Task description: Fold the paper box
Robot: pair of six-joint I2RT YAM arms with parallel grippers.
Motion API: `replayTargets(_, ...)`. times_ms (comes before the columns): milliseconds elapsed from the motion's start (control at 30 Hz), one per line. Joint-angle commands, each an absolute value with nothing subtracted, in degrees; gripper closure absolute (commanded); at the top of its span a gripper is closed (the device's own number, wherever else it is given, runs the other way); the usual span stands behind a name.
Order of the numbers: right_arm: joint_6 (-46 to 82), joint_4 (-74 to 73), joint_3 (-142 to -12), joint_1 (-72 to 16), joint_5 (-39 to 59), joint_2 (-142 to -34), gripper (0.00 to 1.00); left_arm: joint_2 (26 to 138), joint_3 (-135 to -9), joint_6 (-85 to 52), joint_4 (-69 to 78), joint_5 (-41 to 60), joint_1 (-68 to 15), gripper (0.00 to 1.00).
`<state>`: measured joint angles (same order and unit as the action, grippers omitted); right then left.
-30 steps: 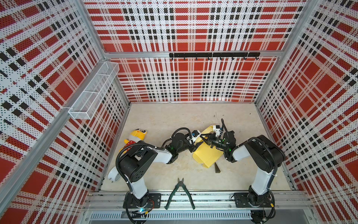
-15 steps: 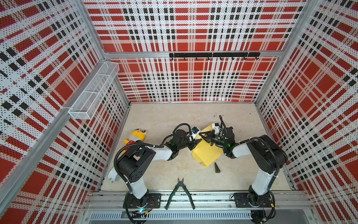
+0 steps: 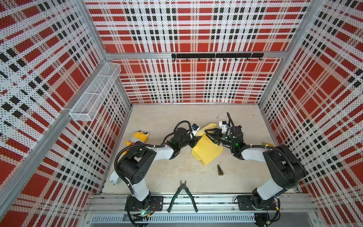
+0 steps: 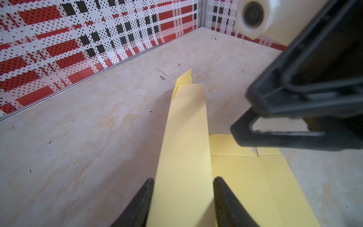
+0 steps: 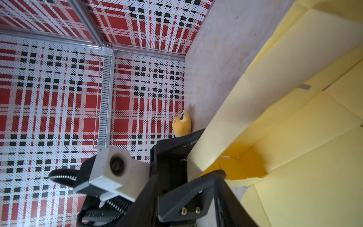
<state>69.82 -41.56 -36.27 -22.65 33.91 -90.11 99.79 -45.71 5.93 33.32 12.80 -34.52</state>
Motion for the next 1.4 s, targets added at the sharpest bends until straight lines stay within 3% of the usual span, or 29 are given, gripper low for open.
replayTargets(0,59.2,-32.07,-35.19,-23.51,29.3,-83.21,0.51,99.4,-48.17,0.85,32.82,12.64,-32.91,0.5)
replayTargets(167,38.27,-17.43,-34.87,-33.49,10.88,-75.28,0.46,99.48,-50.98,-8.09,30.17,15.03,-29.68,0.5)
replayTargets(333,26.22,-25.82,-32.69,-41.92,-0.08,-77.15,0.46,99.89,-52.28,-11.57,28.39,16.79,-28.4,0.51)
replayTargets(833,22.44,-45.46,-39.83,-42.89,6.33,-98.43,0.55,100.72,-51.3,-11.78,27.84,18.35,-29.44,0.51)
replayTargets(1367,24.41,-48.59,-41.69,-43.15,7.68,-103.39,0.57,100.46,-51.02,-11.87,27.82,18.31,-30.59,0.5)
